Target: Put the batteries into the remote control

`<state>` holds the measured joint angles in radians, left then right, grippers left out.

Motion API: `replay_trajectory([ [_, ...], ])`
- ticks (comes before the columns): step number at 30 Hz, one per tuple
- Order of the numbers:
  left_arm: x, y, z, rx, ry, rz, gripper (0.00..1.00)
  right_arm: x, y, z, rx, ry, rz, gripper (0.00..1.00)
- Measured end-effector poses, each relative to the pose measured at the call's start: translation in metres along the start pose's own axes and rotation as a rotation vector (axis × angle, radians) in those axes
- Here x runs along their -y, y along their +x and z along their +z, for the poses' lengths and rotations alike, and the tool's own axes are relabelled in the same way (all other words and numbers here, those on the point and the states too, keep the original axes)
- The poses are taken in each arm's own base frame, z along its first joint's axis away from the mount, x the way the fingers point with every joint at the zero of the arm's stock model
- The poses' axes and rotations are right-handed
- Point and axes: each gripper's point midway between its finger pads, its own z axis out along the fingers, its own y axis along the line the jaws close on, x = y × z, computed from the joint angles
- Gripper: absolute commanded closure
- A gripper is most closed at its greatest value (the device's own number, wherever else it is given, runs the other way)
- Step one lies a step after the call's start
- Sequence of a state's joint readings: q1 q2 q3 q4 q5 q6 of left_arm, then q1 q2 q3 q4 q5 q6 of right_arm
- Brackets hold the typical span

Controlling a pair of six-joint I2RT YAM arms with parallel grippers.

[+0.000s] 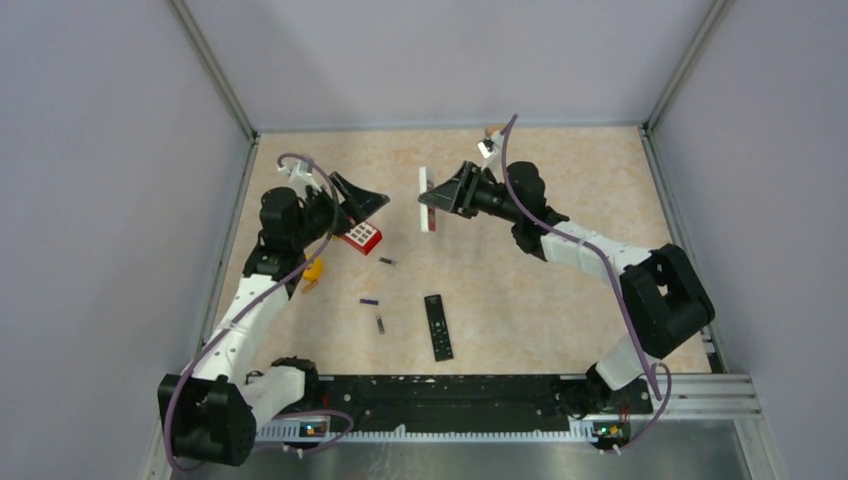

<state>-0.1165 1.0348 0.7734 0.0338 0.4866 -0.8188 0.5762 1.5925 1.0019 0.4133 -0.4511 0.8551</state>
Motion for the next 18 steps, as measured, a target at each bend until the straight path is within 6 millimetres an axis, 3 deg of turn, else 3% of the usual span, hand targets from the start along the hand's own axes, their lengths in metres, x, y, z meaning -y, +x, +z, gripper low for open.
replay_trajectory([
  [5,0.032,0.029,0.005,-0.094,0.163,-0.025,0.01,-0.057,-0.025,-0.008,0.06,-0.25,0.102,0.59],
  [9,0.066,0.043,0.002,-0.145,0.305,-0.001,0.01,-0.092,-0.039,-0.018,0.092,-0.413,0.164,0.59],
  [13,0.091,0.045,-0.006,-0.162,0.414,0.016,0.01,-0.107,-0.044,-0.025,0.097,-0.498,0.207,0.59],
  [18,0.112,0.042,-0.01,-0.167,0.504,-0.006,0.01,-0.112,-0.045,-0.027,0.093,-0.525,0.22,0.59],
])
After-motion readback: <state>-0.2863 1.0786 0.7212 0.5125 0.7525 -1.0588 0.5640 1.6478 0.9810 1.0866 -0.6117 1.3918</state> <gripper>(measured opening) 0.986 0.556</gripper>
